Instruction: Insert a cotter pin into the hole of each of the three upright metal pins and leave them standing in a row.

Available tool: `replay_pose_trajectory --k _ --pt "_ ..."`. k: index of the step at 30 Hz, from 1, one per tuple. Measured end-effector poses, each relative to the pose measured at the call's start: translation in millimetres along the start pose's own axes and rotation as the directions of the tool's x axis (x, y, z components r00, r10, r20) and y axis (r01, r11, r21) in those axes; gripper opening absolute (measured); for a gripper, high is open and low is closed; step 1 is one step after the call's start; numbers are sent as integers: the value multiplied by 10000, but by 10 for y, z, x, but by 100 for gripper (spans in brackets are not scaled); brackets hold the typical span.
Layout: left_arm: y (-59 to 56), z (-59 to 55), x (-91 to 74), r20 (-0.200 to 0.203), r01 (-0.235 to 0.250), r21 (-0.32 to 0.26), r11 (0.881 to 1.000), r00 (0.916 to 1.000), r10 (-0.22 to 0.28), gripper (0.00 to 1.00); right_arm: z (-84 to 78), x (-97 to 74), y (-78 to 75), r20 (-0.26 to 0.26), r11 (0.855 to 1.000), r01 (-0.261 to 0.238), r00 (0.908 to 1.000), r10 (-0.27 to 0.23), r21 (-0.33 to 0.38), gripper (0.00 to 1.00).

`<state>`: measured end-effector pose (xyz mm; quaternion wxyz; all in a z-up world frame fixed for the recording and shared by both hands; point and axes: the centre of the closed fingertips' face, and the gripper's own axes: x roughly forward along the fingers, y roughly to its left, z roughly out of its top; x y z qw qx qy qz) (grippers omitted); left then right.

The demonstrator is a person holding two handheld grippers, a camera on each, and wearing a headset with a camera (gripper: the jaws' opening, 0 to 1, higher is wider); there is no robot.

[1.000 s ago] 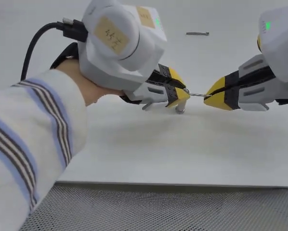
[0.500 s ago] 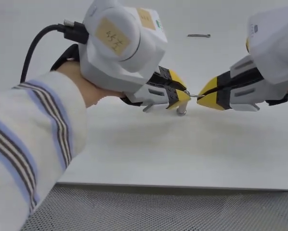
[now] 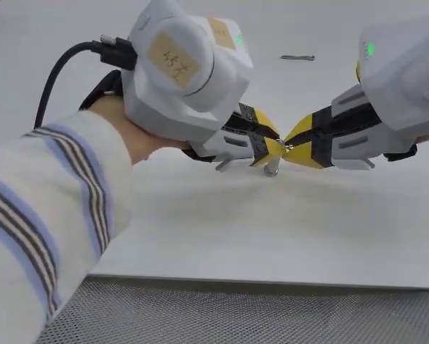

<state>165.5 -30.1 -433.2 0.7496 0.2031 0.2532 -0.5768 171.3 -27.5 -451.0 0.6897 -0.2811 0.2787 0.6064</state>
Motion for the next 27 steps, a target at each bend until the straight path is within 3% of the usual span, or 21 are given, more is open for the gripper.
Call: replay_pose_trajectory --k 15,27 --pt "-1 17 13 -2 -26 -66 10000 10000 26 5 -7 -38 53 98 9999 -119 9999 118 76 0" --pt "26 17 24 -30 -113 -252 9996 9999 113 5 35 2 48 144 9994 -155 9998 159 -318 0"
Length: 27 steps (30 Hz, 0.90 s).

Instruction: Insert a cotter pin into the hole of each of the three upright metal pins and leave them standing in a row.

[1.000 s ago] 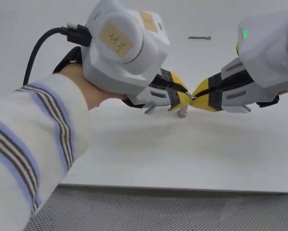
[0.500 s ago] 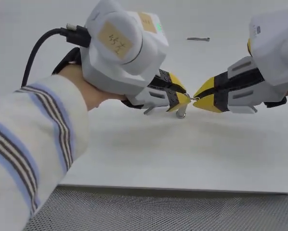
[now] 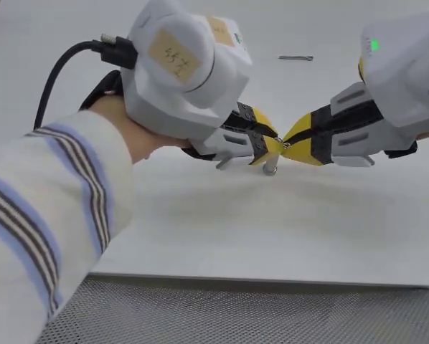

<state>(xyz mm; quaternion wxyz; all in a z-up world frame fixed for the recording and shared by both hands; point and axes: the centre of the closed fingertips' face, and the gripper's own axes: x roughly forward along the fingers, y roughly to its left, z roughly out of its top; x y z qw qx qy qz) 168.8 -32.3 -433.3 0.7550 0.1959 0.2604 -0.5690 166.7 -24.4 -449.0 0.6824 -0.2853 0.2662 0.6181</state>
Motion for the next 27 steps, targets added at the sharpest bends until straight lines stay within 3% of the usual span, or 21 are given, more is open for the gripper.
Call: replay_pose_trajectory --k 3,8,12,15,19,23,27 --pt "1 0 2 9 -4 -90 10000 10000 4 5 -4 0 1 -3 10000 39 10000 -39 3 0" --pt "23 -5 -1 19 -174 -316 9993 9998 175 6 -24 -8 19 22 10000 69 10000 -69 46 15" --pt "30 -39 -30 -51 -250 -433 9988 9997 248 8 -42 -14 -4 103 9992 284 9995 -287 292 14" --pt "37 -43 -87 82 -349 -435 9984 9993 353 17 -48 -7 1 256 9975 364 9989 -380 606 15" --pt "7 -44 -170 349 -268 -853 9960 9989 298 23 -49 27 32 420 9944 470 9978 -512 951 18" --pt "-75 -27 -272 841 -124 -1230 9923 9962 229 43 -20 74 36 768 9880 625 9943 -738 1411 19" --pt "-176 -42 -394 1280 -3 -1688 9856 9915 222 54 4 117 43 1079 9828 674 9904 -869 1721 20"
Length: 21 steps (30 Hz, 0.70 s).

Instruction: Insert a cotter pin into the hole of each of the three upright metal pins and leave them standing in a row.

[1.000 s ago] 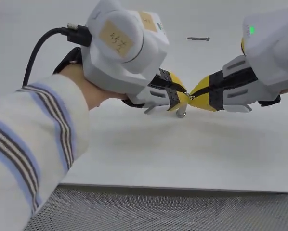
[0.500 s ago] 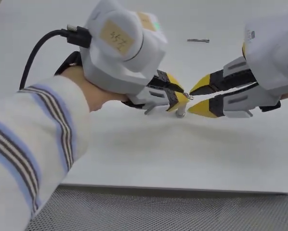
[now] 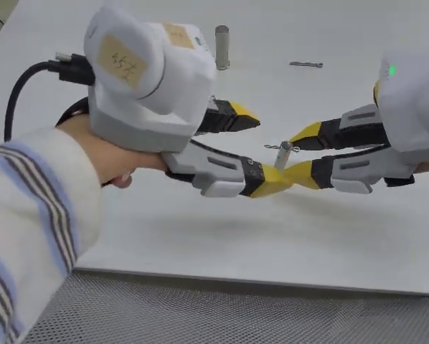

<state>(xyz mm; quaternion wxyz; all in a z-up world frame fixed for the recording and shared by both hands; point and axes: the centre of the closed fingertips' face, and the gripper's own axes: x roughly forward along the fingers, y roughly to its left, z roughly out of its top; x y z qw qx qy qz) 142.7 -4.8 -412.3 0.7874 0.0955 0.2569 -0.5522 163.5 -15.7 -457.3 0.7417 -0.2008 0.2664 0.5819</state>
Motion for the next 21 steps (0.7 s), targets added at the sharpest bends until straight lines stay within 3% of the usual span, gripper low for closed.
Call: replay_pose_trajectory --k 3,8,11,16,21 --pt "-31 -54 -113 293 -202 -474 9987 9993 216 66 14 39 11 433 9998 20 9991 -29 201 21" --pt "-16 -174 -258 416 -756 -936 9927 9959 798 84 -76 97 -24 752 9981 8 9972 -55 620 21" --pt "-10 -299 -326 334 -1083 -1368 9847 9929 1138 99 -101 125 -20 905 9972 -57 9959 -11 748 20" --pt "-18 -439 -403 159 -1488 -1802 9723 9879 1542 99 -105 164 11 956 9973 -92 9954 23 723 18" --pt "-42 -465 -456 176 -1773 -2071 9621 9826 1849 99 -102 203 2 1090 9976 -38 9940 -38 693 12"
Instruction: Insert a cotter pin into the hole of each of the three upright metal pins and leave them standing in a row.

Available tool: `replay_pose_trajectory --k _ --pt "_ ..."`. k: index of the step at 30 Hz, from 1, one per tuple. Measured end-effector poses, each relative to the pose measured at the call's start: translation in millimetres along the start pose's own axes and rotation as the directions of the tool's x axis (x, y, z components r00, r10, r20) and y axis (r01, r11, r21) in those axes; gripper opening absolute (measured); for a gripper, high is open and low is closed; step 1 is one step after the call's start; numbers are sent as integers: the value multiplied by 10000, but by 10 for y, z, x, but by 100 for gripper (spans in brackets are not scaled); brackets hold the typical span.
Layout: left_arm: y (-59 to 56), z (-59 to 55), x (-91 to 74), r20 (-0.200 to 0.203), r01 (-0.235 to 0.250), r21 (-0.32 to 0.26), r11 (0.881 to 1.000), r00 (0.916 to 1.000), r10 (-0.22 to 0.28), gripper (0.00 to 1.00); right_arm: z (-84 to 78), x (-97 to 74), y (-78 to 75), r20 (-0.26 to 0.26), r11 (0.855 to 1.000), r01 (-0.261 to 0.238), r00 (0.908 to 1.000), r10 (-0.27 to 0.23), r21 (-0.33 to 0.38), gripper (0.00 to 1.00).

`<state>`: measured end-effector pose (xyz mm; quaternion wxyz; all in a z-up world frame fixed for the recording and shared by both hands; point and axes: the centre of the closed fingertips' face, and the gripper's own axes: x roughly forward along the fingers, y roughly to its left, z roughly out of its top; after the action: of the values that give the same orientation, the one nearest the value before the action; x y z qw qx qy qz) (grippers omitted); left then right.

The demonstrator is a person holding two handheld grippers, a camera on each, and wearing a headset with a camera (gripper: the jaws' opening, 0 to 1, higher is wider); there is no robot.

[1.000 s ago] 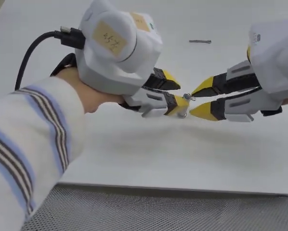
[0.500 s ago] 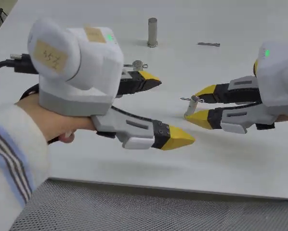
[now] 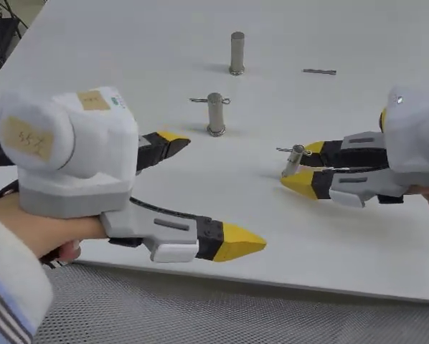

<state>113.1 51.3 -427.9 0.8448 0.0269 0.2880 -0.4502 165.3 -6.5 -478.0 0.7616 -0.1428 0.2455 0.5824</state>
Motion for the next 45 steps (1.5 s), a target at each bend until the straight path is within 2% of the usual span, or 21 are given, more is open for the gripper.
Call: replay_pose_trajectory --k 3,7,13,20,22,25,27,32,33,37,40,45 --pt "-5 -12 -13 -1 -113 -168 9998 9999 113 99 2 34 -14 68 10000 -35 10000 35 7 11" --pt "-3 -74 -30 -274 -280 -103 9996 9992 277 99 -7 58 -31 26 9999 -43 10000 43 -105 10" --pt "-1 -101 -52 -261 -380 -309 9988 9990 372 99 -4 70 -31 169 9999 -103 9998 105 -119 5" --pt "1 -152 -57 -401 -425 -390 9983 9984 409 99 -2 68 -46 256 9992 110 9996 -100 -388 4" --pt "22 -163 -63 -474 -558 -261 9981 9974 545 99 -1 74 -58 278 9986 198 9994 -184 -491 4" --pt "61 -126 -79 -258 -804 -498 9955 9965 792 99 3 79 -85 215 9967 345 9992 -330 -741 4" --pt "94 -115 -101 -190 -938 -529 9942 9955 929 99 43 81 -108 329 9971 371 9988 -350 -658 4" --pt "121 -120 -141 -155 -1077 -631 9922 9941 1069 99 145 109 -241 448 9962 548 9977 -518 -684 4" --pt "124 -123 -149 -149 -1109 -643 9918 9938 1101 99 161 134 -353 472 9956 610 9972 -577 -707 4" --pt "145 -160 -169 -278 -1194 -793 9897 9927 1175 99 217 153 -465 520 9946 744 9961 -707 -720 4" --pt "173 -202 -192 -454 -1267 -792 9888 9913 1233 99 223 160 -519 456 9934 834 9958 -800 -794 4" --pt "175 -215 -210 -494 -1258 -898 9880 9913 1218 99 208 172 -674 409 9922 988 9945 -959 -756 4"
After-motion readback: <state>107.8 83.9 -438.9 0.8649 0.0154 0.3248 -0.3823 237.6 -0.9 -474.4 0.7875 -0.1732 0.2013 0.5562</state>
